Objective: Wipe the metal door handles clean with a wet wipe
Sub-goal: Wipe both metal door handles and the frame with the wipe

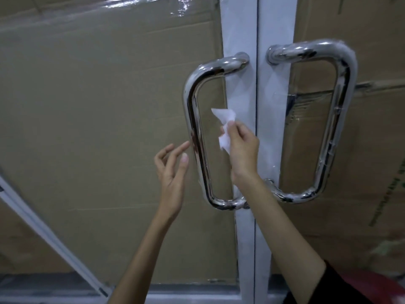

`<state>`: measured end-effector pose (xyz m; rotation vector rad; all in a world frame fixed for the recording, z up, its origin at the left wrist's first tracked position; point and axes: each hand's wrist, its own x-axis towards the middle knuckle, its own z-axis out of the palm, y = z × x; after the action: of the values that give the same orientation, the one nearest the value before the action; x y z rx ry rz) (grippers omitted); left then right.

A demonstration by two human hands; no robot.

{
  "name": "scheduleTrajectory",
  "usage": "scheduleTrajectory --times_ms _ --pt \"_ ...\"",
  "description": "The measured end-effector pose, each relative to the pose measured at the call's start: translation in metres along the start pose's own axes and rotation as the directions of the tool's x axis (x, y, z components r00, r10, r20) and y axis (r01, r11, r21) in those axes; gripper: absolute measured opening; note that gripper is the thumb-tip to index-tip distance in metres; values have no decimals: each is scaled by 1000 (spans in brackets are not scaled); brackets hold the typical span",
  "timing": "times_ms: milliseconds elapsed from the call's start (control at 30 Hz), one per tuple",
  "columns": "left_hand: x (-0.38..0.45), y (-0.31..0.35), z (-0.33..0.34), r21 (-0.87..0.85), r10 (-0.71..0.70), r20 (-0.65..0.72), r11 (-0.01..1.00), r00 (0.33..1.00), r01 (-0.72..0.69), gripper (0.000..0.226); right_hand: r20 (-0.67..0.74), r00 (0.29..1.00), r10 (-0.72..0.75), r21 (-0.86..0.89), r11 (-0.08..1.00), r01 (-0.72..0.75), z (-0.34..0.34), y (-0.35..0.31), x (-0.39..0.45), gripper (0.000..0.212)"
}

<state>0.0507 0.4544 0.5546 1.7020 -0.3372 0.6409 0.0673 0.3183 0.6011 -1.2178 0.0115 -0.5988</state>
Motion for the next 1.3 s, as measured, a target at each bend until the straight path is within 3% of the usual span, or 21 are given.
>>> scheduleTrajectory --times_ms 67,167,233,333,533,633,700,933,1133,1200,1300 --pt "1 -2 -7 6 -18 -2 1000 1000 18 29 13 993 -121 -112 986 122 21 7 -6 24" --pt "0 -3 -13 6 -54 -17 999 998 54 26 135 983 -124 -173 974 147 41 52 -39 30" --pt "-1 -3 -16 5 -74 -24 997 997 74 27 65 994 -87 -144 985 96 36 90 -60 37" --pt "-2 -5 -21 11 -85 -38 996 996 85 26 -60 995 79 -97 992 -85 24 110 -64 34" --pt "2 -7 -18 -34 -150 -56 988 987 149 26 -98 986 -135 -148 982 120 42 85 -37 26" --pt "5 -8 -12 -58 -174 -28 983 984 172 28 -68 997 -48 -181 983 35 21 111 -44 28" --pt "6 -8 -7 -78 -190 -4 979 982 189 29 -40 999 10 -201 980 -18 8 122 -49 40" --pt "11 -4 11 -159 -216 -12 964 976 211 30 44 987 -152 -275 948 158 23 80 -26 28" --pt "11 -6 9 -171 -218 -24 962 976 211 26 60 998 14 -359 933 8 -3 114 -32 43" --pt "12 -7 6 -171 -233 -40 960 972 223 25 64 997 -37 -296 954 54 14 82 -19 45" --pt "16 -3 2 -172 -230 -64 961 971 217 27 69 987 -145 -119 981 153 39 35 1 19"
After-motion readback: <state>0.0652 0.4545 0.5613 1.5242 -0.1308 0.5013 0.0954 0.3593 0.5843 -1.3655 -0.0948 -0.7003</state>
